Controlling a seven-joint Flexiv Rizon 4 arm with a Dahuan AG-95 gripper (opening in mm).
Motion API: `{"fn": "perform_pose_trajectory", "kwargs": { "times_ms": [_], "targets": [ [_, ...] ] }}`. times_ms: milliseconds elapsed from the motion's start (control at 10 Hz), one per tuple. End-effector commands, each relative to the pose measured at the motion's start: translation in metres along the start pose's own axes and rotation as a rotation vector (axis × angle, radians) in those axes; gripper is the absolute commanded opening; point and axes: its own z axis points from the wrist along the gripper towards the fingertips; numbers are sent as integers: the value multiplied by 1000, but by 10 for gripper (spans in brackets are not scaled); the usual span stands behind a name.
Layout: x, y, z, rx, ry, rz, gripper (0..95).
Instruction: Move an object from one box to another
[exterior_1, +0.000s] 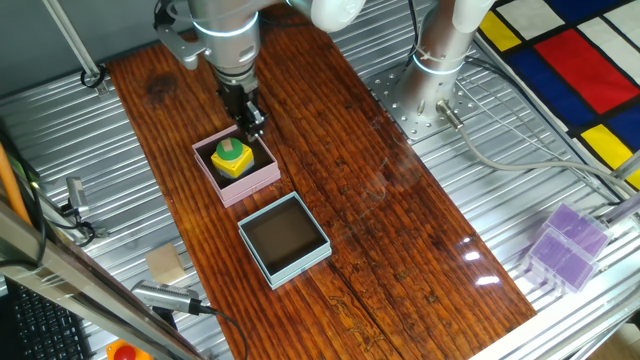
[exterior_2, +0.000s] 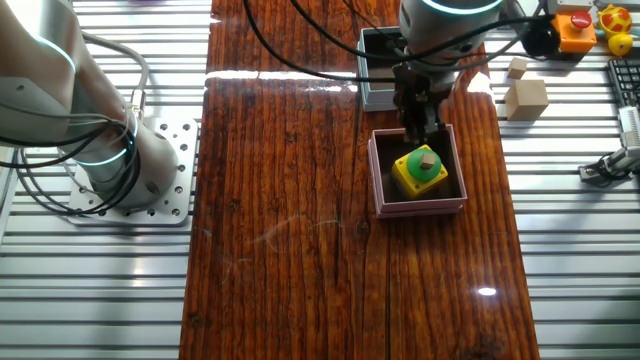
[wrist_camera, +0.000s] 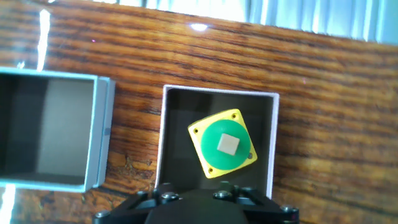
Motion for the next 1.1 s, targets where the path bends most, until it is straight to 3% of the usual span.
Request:
{"fn": "perform_pose_trajectory", "kwargs": {
  "times_ms": [100,500,600,700,1100],
  "targets": [
    [-4,-1,-1,1,1,-19,0],
    [-20,-18,1,6,2,-80,0],
    [-25,-29,6,0,0,-113,380],
    [-26,-32,10,-3,-3,-126,570],
    [-30,-36,29,-10,-19,-151,570]
  ]
}}
